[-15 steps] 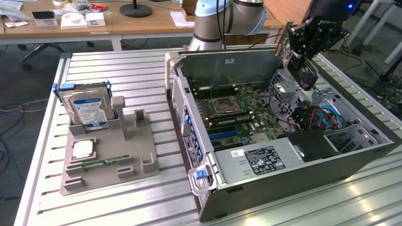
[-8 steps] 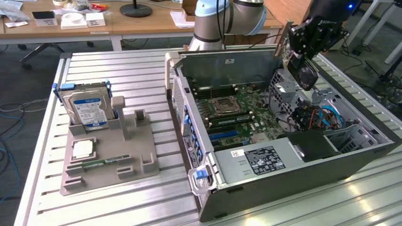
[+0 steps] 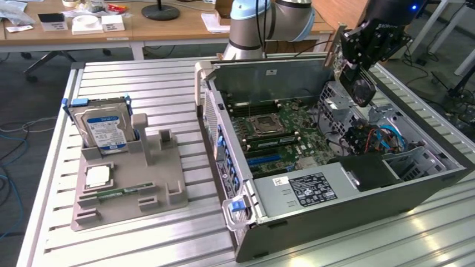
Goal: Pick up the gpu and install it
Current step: 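Insert the gpu into the slot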
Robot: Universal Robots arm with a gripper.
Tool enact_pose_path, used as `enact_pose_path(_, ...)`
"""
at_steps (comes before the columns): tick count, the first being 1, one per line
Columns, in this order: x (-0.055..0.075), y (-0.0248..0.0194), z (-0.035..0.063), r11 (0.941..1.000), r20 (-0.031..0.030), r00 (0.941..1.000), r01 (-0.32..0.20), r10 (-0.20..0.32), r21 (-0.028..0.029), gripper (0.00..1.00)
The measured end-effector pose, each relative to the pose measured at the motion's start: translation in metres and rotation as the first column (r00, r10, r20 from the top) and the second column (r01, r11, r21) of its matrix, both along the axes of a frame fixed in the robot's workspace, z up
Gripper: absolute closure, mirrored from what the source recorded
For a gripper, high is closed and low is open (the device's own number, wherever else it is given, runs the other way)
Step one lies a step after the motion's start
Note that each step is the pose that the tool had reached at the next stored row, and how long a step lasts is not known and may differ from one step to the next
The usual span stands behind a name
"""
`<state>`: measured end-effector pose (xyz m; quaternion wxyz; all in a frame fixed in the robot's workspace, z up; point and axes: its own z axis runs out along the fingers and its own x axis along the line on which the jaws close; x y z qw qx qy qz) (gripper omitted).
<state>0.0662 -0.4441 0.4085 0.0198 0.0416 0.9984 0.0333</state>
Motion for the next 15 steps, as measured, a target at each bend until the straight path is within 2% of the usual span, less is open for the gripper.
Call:
enact_pose_path(5,-0.0001,0.0,0.0,1.0,0.0,1.0,-0.008,0.008,0.0,0.73)
enact_pose_path(15,-0.0005,0.0,0.0,0.996,0.0,0.996,-0.09,0.09,0.0,0.73)
